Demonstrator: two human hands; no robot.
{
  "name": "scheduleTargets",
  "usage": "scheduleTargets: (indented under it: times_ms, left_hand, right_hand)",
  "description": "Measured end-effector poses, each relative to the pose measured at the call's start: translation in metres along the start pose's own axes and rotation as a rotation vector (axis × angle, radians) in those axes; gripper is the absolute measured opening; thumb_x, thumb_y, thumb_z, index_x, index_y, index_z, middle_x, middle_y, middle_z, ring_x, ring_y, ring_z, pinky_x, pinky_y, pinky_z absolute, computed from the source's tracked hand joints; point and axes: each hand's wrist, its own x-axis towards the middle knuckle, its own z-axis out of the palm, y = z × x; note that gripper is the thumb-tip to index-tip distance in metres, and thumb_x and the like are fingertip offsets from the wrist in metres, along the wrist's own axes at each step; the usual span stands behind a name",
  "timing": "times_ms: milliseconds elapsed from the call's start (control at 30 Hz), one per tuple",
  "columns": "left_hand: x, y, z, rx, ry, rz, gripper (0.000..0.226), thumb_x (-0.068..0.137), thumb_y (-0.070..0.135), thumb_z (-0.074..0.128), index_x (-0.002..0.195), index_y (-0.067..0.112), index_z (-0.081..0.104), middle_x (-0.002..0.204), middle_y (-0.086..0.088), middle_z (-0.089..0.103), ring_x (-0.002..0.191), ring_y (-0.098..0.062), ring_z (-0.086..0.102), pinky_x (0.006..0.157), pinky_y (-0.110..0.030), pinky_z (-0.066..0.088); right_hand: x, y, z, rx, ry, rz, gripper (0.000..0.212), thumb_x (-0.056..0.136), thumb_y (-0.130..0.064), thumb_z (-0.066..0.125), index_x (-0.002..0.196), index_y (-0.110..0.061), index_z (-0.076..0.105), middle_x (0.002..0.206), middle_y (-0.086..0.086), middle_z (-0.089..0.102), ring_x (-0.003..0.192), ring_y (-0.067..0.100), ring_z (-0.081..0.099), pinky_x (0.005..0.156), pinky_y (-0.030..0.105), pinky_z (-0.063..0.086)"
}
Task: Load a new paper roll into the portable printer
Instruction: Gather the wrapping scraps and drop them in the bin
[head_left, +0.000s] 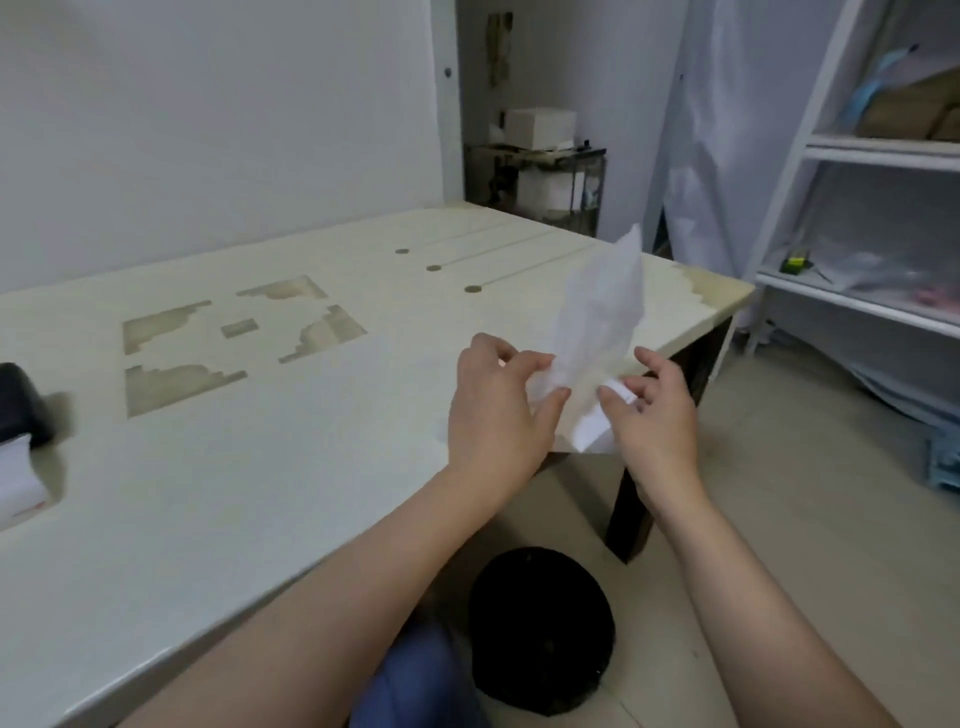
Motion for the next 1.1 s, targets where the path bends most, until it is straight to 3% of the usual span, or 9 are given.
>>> scheduleTargets:
  times_ms: [167, 267, 433, 567, 700, 833, 900, 1033, 1100]
  left_hand:
    - [-0.042, 0.006, 0.062, 0.09, -0.14, 0.288, 0.028, 0.085, 0.021, 0.068, 0.113, 0.018, 0.07, 0.123, -0.002, 0.057, 0.106, -0.022, 0.056, 0.067, -0.037, 0.054]
    - [-0.069, -0.015, 0.092, 0.099, -0.261, 0.31, 0.025, 0.087, 0.016, 0.066, 0.11, 0.018, 0.072, 0.116, 0.001, 0.063, 0.099, -0.02, 0.061, 0.069, -0.036, 0.056]
    - [-0.098, -0.078, 0.133, 0.029, -0.524, -0.096, 0.049, 0.094, 0.026, 0.058, 0.141, 0.028, 0.046, 0.133, 0.008, 0.059, 0.116, -0.015, 0.057, 0.093, -0.037, 0.052]
    - [-0.112, -0.128, 0.159, -0.16, -0.773, -0.355, 0.082, 0.093, 0.041, 0.057, 0.155, 0.034, 0.002, 0.143, 0.011, 0.049, 0.123, -0.01, 0.052, 0.098, -0.03, 0.046]
    - [-0.13, -0.173, 0.192, -0.006, -0.944, -0.375, 0.079, 0.088, 0.042, 0.057, 0.154, 0.031, 0.016, 0.16, -0.002, 0.027, 0.147, -0.025, 0.025, 0.119, -0.044, 0.026]
    - [-0.141, -0.197, 0.211, 0.148, -1.099, -0.461, 0.068, 0.097, 0.03, 0.052, 0.154, 0.023, 0.017, 0.164, 0.0, 0.014, 0.149, -0.028, 0.012, 0.121, -0.036, 0.016]
    - [-0.141, -0.208, 0.213, 0.193, -1.106, -0.449, 0.065, 0.097, 0.029, 0.051, 0.153, 0.022, 0.021, 0.163, 0.0, 0.016, 0.149, -0.028, 0.014, 0.12, -0.036, 0.02]
    - [-0.135, -0.22, 0.205, 0.273, -1.13, -0.445, 0.059, 0.097, 0.03, 0.05, 0.151, 0.018, 0.028, 0.161, -0.003, 0.018, 0.147, -0.028, 0.017, 0.118, -0.037, 0.025]
    - [-0.128, -0.221, 0.2, 0.291, -1.098, -0.446, 0.055, 0.098, 0.029, 0.05, 0.149, 0.016, 0.034, 0.158, -0.006, 0.027, 0.144, -0.029, 0.024, 0.114, -0.036, 0.028]
  right_hand:
    - [-0.001, 0.058, -0.04, 0.019, 0.02, 0.075, 0.045, 0.075, -0.014, 0.066, 0.119, -0.011, 0.057, 0.102, 0.013, 0.071, 0.093, 0.026, 0.069, 0.08, 0.046, 0.059]
    - [-0.006, 0.097, -0.049, -0.022, -0.035, 0.124, 0.046, 0.079, -0.014, 0.066, 0.124, -0.013, 0.055, 0.101, 0.008, 0.069, 0.093, 0.022, 0.068, 0.07, 0.026, 0.055]
    - [-0.021, 0.172, -0.043, -0.162, -0.062, 0.272, 0.075, 0.089, -0.008, 0.064, 0.152, -0.024, 0.026, 0.098, 0.0, 0.063, 0.095, 0.016, 0.061, 0.087, 0.026, 0.045]
    - [-0.034, 0.231, -0.021, -0.319, -0.058, 0.375, 0.048, 0.09, -0.009, 0.061, 0.136, -0.016, 0.049, 0.112, 0.004, 0.067, 0.101, 0.024, 0.064, 0.081, 0.027, 0.046]
    - [-0.044, 0.285, 0.008, -0.494, -0.089, 0.403, 0.023, 0.089, -0.005, 0.06, 0.11, -0.011, 0.064, 0.113, 0.006, 0.069, 0.099, 0.024, 0.065, 0.073, 0.021, 0.039]
    - [-0.053, 0.327, 0.028, -0.648, -0.135, 0.355, 0.017, 0.089, 0.0, 0.059, 0.103, -0.006, 0.065, 0.114, 0.009, 0.064, 0.094, 0.029, 0.064, 0.07, 0.026, 0.043]
    - [-0.056, 0.345, 0.037, -0.727, -0.248, 0.335, 0.023, 0.092, -0.002, 0.056, 0.112, -0.006, 0.065, 0.121, 0.012, 0.059, 0.097, 0.033, 0.063, 0.074, 0.032, 0.048]
    - [-0.063, 0.373, 0.053, -0.976, -0.835, 0.463, 0.039, 0.097, -0.023, 0.051, 0.135, -0.015, 0.051, 0.127, 0.015, 0.06, 0.113, 0.035, 0.059, 0.081, 0.033, 0.046]
    - [-0.065, 0.375, 0.056, -0.99, -0.874, 0.535, 0.046, 0.097, -0.03, 0.05, 0.141, -0.02, 0.043, 0.127, 0.017, 0.061, 0.115, 0.038, 0.057, 0.086, 0.035, 0.047]
